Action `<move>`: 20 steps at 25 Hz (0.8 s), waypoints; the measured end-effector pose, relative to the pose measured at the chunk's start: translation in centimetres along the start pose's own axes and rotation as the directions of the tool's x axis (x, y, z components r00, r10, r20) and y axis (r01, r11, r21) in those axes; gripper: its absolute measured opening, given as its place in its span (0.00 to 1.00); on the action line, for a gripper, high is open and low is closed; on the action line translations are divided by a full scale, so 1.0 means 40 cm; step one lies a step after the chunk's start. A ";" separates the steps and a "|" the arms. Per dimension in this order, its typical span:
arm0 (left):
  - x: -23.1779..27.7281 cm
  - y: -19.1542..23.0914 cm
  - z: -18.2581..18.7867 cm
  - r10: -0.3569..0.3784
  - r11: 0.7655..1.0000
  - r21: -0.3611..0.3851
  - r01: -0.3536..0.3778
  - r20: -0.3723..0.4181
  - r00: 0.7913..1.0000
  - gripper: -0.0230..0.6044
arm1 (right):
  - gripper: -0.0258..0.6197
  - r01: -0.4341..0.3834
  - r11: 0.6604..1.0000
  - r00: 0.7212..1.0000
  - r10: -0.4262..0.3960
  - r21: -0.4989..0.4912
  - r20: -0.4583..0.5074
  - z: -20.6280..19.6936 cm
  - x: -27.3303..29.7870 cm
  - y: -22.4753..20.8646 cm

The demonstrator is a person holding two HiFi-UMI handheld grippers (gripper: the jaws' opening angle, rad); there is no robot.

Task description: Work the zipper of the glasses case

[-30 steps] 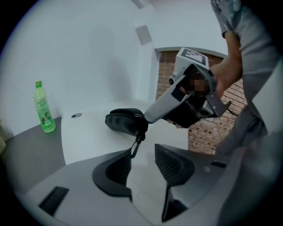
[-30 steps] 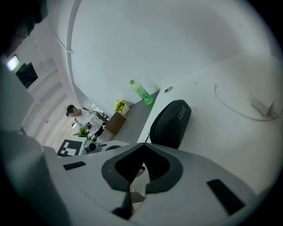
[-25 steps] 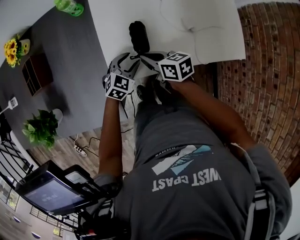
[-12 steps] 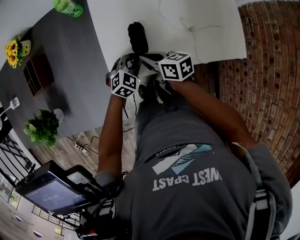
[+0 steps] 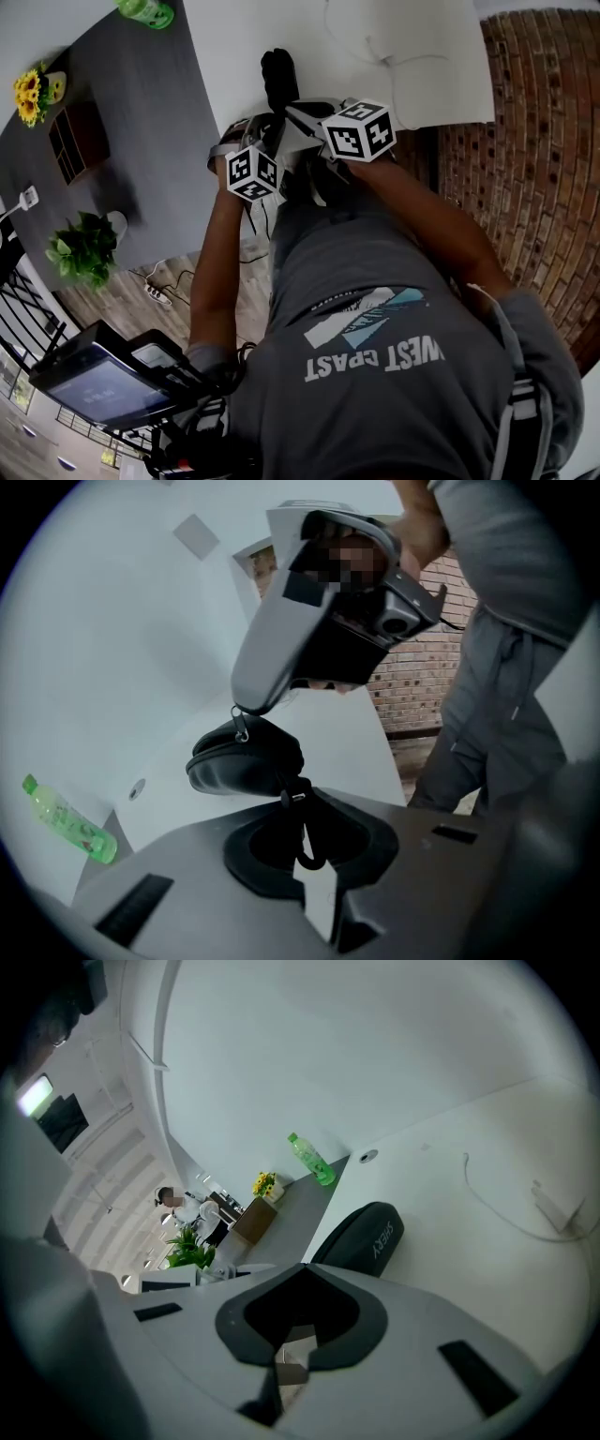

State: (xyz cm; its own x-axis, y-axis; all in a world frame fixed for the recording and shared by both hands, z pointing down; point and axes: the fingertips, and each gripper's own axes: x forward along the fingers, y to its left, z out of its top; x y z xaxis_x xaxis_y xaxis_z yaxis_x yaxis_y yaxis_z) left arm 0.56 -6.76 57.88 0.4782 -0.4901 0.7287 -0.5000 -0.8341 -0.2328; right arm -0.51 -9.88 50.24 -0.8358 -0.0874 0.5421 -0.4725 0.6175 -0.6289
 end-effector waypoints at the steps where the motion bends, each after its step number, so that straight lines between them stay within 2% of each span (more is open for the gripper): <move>1: 0.000 -0.008 -0.003 -0.008 1.000 0.015 0.008 -0.007 1.000 0.07 | 0.03 0.001 1.000 1.000 -0.001 -0.001 0.003 0.007 -0.002 -0.002; 5: -0.001 -0.048 -0.006 -0.054 0.996 0.075 0.056 -0.020 0.998 0.07 | 0.03 0.017 0.999 1.000 -0.016 -0.042 0.011 0.043 -0.007 -0.012; 6: -0.003 -0.055 -0.006 -0.062 0.995 0.082 0.063 -0.016 0.998 0.07 | 0.03 0.016 0.996 1.000 -0.017 -0.091 -0.006 0.048 -0.007 -0.010; 7: -0.006 -0.057 -0.004 -0.065 0.994 0.088 0.065 -0.013 0.998 0.07 | 0.03 0.013 0.983 0.999 -0.021 -0.182 -0.042 0.047 -0.007 -0.006; 8: -0.011 -0.055 -0.002 -0.064 0.993 0.095 0.064 -0.010 0.998 0.07 | 0.03 0.007 0.947 0.995 -0.038 -0.320 -0.092 0.039 -0.008 0.000; 9: -0.015 -0.050 0.001 -0.062 0.993 0.102 0.062 -0.010 0.998 0.07 | 0.03 -0.004 0.877 0.987 -0.074 -0.481 -0.143 0.027 -0.011 0.006; 10: -0.019 -0.045 0.003 -0.061 0.992 0.110 0.062 -0.011 0.998 0.07 | 0.03 -0.021 0.780 0.976 -0.119 -0.625 -0.182 0.014 -0.015 0.011; 11: -0.022 -0.041 0.004 -0.062 0.991 0.119 0.063 -0.014 0.998 0.07 | 0.03 -0.047 0.684 0.967 -0.153 -0.728 -0.206 0.002 -0.020 0.020; 12: -0.025 -0.037 0.005 -0.065 0.990 0.127 0.067 -0.016 0.998 0.07 | 0.08 -0.076 0.613 0.962 -0.162 -0.787 -0.220 -0.008 -0.023 0.031; 13: -0.027 -0.033 0.005 -0.069 0.989 0.132 0.071 -0.018 0.997 0.07 | 0.15 -0.103 0.565 0.961 -0.156 -0.819 -0.229 -0.016 -0.024 0.045; 14: -0.029 -0.031 0.005 -0.072 0.988 0.136 0.074 -0.019 0.997 0.07 | 0.18 -0.123 0.523 0.960 -0.152 -0.843 -0.234 -0.024 -0.023 0.056; 18: -0.039 -0.023 0.007 -0.078 0.986 0.143 0.080 -0.019 0.997 0.07 | 0.18 -0.146 0.315 0.951 -0.217 -0.938 -0.221 -0.055 -0.004 0.068; 20: -0.041 -0.023 0.012 -0.078 0.986 0.148 0.080 -0.017 0.997 0.07 | 0.18 -0.139 0.256 0.951 -0.236 -0.957 -0.201 -0.062 0.006 0.066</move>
State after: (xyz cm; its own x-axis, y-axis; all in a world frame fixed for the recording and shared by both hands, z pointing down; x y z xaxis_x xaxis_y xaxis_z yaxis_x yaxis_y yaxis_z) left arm 0.58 -5.30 56.60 0.5035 -0.4187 0.7557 -0.3481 -0.8989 -0.2661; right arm -1.29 -6.33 50.09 -0.6266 -0.0717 0.7761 0.2631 0.9178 0.2972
